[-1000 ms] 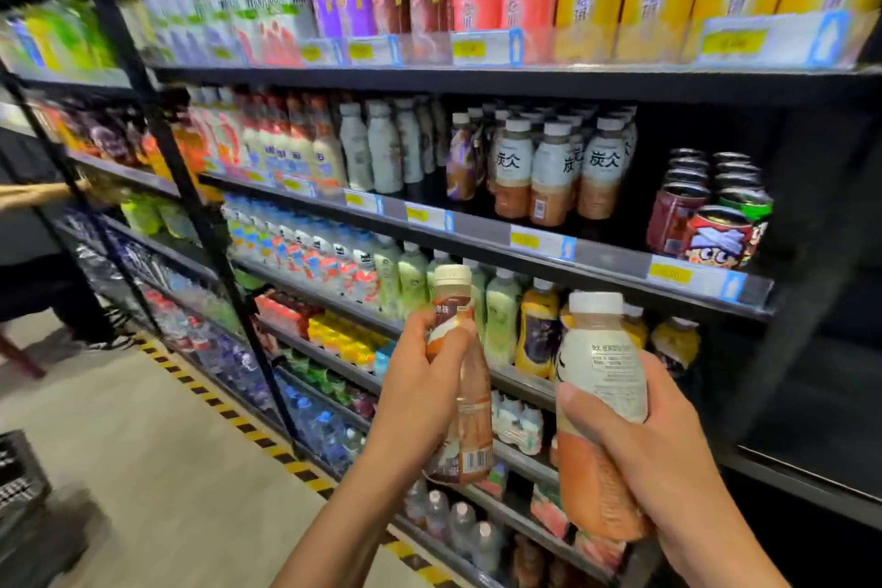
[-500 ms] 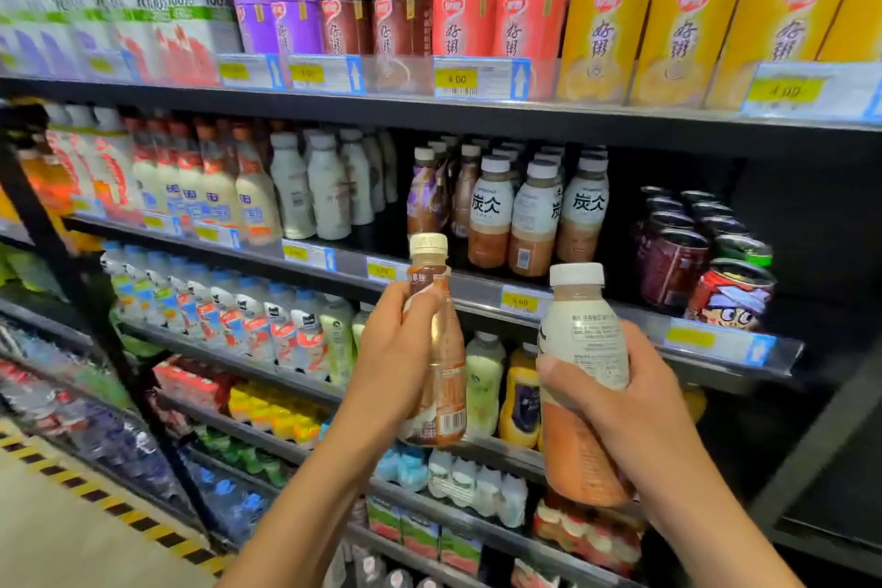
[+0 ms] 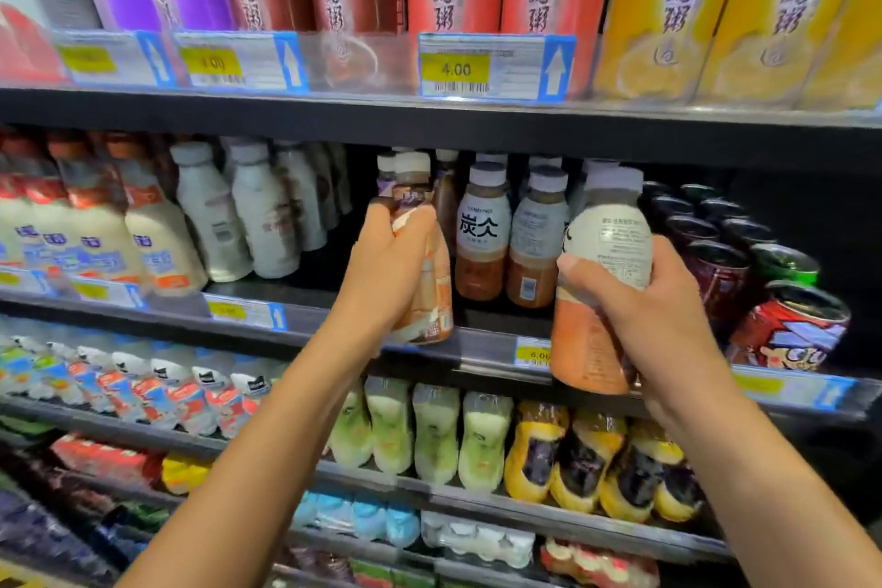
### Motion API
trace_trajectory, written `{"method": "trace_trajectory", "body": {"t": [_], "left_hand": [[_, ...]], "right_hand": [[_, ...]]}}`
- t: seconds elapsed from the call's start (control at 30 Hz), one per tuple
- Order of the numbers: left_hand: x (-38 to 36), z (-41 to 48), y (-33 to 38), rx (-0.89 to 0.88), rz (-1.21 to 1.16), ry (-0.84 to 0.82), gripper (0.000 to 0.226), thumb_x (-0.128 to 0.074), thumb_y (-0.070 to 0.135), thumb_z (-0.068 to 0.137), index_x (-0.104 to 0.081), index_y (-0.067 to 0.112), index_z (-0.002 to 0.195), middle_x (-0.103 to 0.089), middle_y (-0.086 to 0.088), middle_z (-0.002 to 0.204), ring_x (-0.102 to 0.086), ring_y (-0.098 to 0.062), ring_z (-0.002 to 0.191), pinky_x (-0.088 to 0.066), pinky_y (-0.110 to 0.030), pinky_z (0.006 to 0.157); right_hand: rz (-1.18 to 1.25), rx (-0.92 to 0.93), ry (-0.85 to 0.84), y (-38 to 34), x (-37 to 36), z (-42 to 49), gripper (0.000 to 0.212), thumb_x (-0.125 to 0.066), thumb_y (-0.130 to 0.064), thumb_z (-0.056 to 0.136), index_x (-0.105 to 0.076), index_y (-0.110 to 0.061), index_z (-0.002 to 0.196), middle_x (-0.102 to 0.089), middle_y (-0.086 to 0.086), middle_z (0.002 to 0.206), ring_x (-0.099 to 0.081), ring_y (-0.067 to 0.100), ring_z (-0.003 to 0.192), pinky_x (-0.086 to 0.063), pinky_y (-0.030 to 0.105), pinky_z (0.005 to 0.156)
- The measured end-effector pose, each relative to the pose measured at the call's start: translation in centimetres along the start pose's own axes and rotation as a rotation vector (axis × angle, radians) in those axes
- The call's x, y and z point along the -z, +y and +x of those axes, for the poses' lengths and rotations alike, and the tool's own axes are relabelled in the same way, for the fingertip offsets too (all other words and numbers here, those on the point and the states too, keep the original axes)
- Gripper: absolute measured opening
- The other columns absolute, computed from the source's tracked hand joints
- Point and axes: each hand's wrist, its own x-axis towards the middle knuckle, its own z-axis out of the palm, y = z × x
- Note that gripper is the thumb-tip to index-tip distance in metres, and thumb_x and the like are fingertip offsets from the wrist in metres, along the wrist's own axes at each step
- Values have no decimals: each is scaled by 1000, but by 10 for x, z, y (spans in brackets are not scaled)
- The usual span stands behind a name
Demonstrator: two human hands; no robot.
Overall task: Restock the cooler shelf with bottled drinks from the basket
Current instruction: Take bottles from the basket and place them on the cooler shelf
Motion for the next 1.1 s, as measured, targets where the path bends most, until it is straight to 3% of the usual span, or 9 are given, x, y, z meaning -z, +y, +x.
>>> {"method": "trace_trajectory", "body": {"t": [0.1,0.23,0.33,0.4,0.53,0.7,0.83,1.0,1.1], "left_hand": [[-2,26,-5,46,5,-25,17,-53,39,92,-53,22,87,-62,3,83,-62,-19,78,-49,-33,68],[-10,51,-12,69,21,-49,17,-59,38,88,-62,23,96,-70,-8,102,-67,-30,94,-55,-47,90],[-19,66,-18,-26,57,-40,35,-65,44,85,-57,21,110,-69,-7,114,-65,-24,103,-52,-43,95],[-25,74,-20,-41,154,-49,38,-67,40,89,-53,15,115,-67,-5,117,-62,-25,108,-48,-39,97],[-29,85,-34,-78,218,-33,43,-70,36,88,-54,10,118,-68,-4,113,-63,-25,107,-48,-34,94],[-28,85,-48,-157,377,10,39,-71,41,86,-60,12,108,-71,-5,108,-65,-26,102,-47,-29,83],[-27,79,-50,-220,505,77,41,-69,51,84,-66,15,103,-73,-4,104,-65,-27,101,-39,-24,75],[-21,77,-51,-302,589,128,46,-69,56,82,-70,24,116,-58,-8,122,-54,-25,116,-41,-27,91],[-20,79,-51,-245,637,90,49,-65,57,84,-66,22,117,-58,-11,123,-57,-30,111,-42,-32,87]], "right_hand": [[-3,-32,70,1,-6,15,45,-83,-39,73,-56,-24,105,-68,-1,100,-67,12,82,-49,30,61],[-40,-51,142,7,-8,33,45,-84,-41,67,-64,-22,102,-73,-3,91,-70,14,79,-55,34,64],[-41,-24,179,15,-7,47,18,-79,-24,74,-65,-20,85,-69,-8,74,-63,15,67,-47,28,55],[-37,14,194,20,-7,55,24,-79,-14,75,-67,-22,93,-72,-12,81,-68,9,74,-52,25,61],[-3,19,204,35,-8,66,55,-86,-16,62,-66,-17,112,-76,-5,92,-72,9,81,-57,27,66],[10,20,175,47,-8,74,50,-84,0,71,-63,-15,114,-75,-2,94,-73,12,83,-59,28,69],[-20,5,156,56,-8,79,54,-86,-4,70,-61,-19,115,-74,0,102,-72,18,94,-60,40,82],[-78,16,129,55,-5,80,53,-86,-11,72,-57,-28,114,-70,-5,106,-68,12,97,-57,37,86],[-134,16,103,56,-2,80,57,-88,-19,71,-56,-30,118,-69,-8,108,-67,11,98,-56,37,87]]}}
